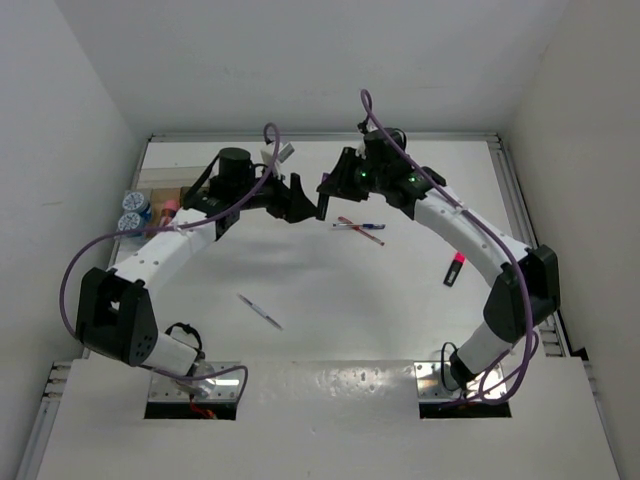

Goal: Sort the stationery into containers

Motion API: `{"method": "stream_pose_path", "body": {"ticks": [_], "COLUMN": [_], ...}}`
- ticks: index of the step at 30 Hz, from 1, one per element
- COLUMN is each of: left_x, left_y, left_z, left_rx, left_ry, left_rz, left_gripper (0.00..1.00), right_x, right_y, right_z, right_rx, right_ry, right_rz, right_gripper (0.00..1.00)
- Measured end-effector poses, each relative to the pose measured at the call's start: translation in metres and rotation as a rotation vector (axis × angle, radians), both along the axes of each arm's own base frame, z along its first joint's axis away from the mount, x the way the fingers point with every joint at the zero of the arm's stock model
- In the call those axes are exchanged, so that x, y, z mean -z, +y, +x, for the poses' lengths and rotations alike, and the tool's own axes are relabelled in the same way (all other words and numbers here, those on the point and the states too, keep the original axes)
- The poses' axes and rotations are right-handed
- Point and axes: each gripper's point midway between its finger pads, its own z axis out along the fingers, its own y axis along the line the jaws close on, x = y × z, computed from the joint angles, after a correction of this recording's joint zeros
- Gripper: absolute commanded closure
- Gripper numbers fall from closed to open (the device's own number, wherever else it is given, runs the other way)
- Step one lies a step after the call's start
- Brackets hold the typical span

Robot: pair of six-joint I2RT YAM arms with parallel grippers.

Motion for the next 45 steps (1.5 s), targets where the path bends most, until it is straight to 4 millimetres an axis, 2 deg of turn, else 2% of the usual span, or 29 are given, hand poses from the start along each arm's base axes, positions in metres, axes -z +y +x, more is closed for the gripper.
{"method": "stream_pose_path", "body": {"ticks": [5, 8, 11, 12, 16, 17, 18, 20, 22, 23, 25, 27, 29, 31, 33, 35, 38, 40, 42, 45], "left_x": [-0.003, -0.008, -0.012, -0.013, -0.015, -0.015, -0.014, -0.011, -0.009, -0.006, -0.001, 0.006, 0.014, 0.018, 0.019, 0.027, 0.049, 0.063, 0.075, 0.091], "left_y": [-0.006, -0.010, -0.013, -0.013, -0.016, -0.016, -0.015, -0.011, -0.006, -0.001, 0.017, 0.044, 0.083, 0.124, 0.170, 0.218, 0.272, 0.289, 0.297, 0.306], "left_z": [0.000, 0.000, 0.002, 0.003, 0.001, 0.001, 0.001, 0.004, 0.005, 0.005, 0.011, 0.023, 0.039, 0.059, 0.080, 0.093, 0.092, 0.088, 0.087, 0.086], "left_rx": [0.002, 0.005, 0.006, 0.007, 0.023, 0.026, 0.028, 0.014, 0.007, -0.004, -0.045, -0.115, -0.224, -0.341, -0.462, -0.580, -0.700, -0.729, -0.733, -0.734], "left_ry": [0.030, 0.031, 0.029, 0.028, 0.030, 0.027, 0.023, 0.018, 0.011, 0.018, 0.024, 0.032, 0.057, 0.068, 0.067, 0.079, 0.131, 0.167, 0.195, 0.228], "left_rz": [-0.041, -0.064, -0.088, -0.093, -0.108, -0.107, -0.102, -0.083, -0.067, -0.056, -0.029, 0.015, 0.088, 0.175, 0.262, 0.353, 0.480, 0.550, 0.603, 0.666], "left_gripper": [0.22, 0.27, 0.40, 0.48, 0.67, 0.71, 0.78, 0.88, 0.92, 0.92, 0.93, 0.94, 0.96, 0.96, 0.96, 0.96, 0.95, 0.94, 0.94, 0.92], "right_x": [-0.004, -0.007, -0.009, -0.009, -0.011, -0.011, -0.010, -0.009, -0.010, -0.012, -0.015, -0.016, -0.013, -0.005, 0.008, 0.026, 0.059, 0.083, 0.112, 0.130], "right_y": [0.006, 0.013, 0.019, 0.021, 0.023, 0.023, 0.023, 0.020, 0.019, 0.015, 0.001, -0.024, -0.061, -0.100, -0.133, -0.154, -0.179, -0.197, -0.222, -0.245], "right_z": [-0.002, -0.006, -0.010, -0.011, -0.010, -0.009, -0.008, -0.006, -0.005, -0.001, 0.010, 0.024, 0.035, 0.036, 0.027, 0.011, -0.013, -0.025, -0.042, -0.055], "right_rx": [-0.001, -0.016, -0.028, -0.030, -0.026, -0.025, -0.023, -0.015, -0.015, -0.008, 0.013, 0.061, 0.125, 0.191, 0.240, 0.255, 0.263, 0.274, 0.297, 0.326], "right_ry": [-0.007, -0.011, -0.011, -0.011, -0.011, -0.009, -0.007, -0.001, 0.008, 0.007, 0.003, 0.002, -0.004, -0.007, 0.003, 0.019, 0.080, 0.126, 0.202, 0.257], "right_rz": [0.000, 0.007, 0.014, 0.016, 0.024, 0.024, 0.024, 0.024, 0.038, 0.046, 0.060, 0.071, 0.058, 0.023, -0.026, -0.083, -0.166, -0.217, -0.284, -0.343], "right_gripper": [1.00, 1.00, 1.00, 1.00, 1.00, 0.97, 0.81, 0.60, 0.43, 0.40, 0.38, 0.38, 0.38, 0.38, 0.38, 0.38, 0.38, 0.38, 0.39, 0.40]}}
